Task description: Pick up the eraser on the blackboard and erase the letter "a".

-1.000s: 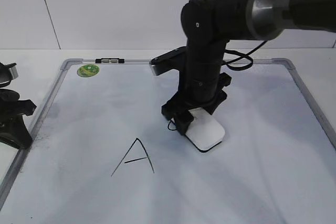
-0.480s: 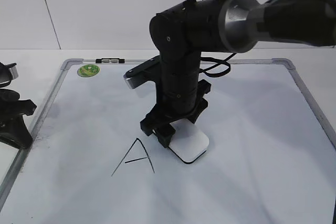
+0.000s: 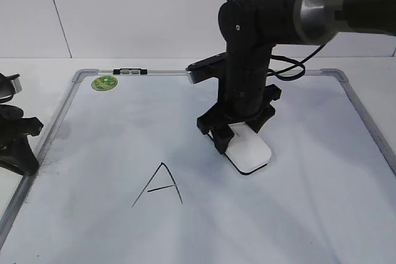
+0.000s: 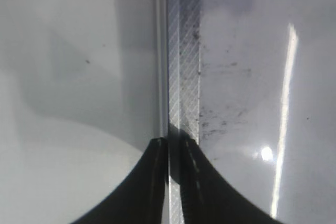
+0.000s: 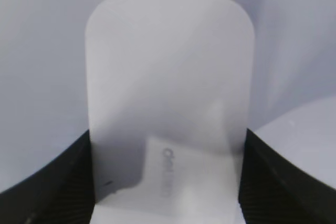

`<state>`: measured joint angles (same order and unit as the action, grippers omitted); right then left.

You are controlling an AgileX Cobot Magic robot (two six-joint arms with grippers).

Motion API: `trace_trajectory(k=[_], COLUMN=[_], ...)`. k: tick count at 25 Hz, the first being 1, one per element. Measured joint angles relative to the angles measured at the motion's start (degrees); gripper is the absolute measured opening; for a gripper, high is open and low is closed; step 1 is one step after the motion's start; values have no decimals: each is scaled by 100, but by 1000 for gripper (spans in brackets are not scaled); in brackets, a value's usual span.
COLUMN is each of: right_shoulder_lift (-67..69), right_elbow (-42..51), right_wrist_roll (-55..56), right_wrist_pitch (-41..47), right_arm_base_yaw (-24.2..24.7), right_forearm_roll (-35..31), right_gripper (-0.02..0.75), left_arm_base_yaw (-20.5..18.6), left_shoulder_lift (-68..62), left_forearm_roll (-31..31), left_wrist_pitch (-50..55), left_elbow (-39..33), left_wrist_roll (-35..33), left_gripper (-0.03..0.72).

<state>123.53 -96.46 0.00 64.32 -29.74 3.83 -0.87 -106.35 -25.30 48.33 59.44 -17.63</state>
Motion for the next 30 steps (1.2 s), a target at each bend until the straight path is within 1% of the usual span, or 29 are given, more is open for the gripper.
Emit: trace_trajectory(k=[3,8,11,14,18,20,26,30], right_shoulder_lift=[0,0,0,0,0,0,70,123], right_elbow=[0,0,-8,-8,-8,-8,-190,-312], right_wrist_roll=[0,0,0,0,0,-33,-44,-44], right_wrist_pitch=[11,21,44,80,106,119,248,272], right_arm_base_yaw=[105,53,-129,-419,-846,-953,-917,-690], right_forearm_roll=[6,26,157,393,405,382,442,430], right_gripper=[561,561,561,561,561,561,561,561], left_arm_base_yaw=[0,0,0,0,0,0,0,0], left_shoulder_lift=[0,0,0,0,0,0,0,0], left_forearm_roll=[0,-3,-3,-3,-3,-3,-3,-3], left_wrist_pitch=[0,0,0,0,0,0,0,0], left_elbow=[0,0,0,0,0,0,0,0], left_wrist_roll=[0,0,0,0,0,0,0,0], left_gripper=[59,61,62,62,62,62,64,66])
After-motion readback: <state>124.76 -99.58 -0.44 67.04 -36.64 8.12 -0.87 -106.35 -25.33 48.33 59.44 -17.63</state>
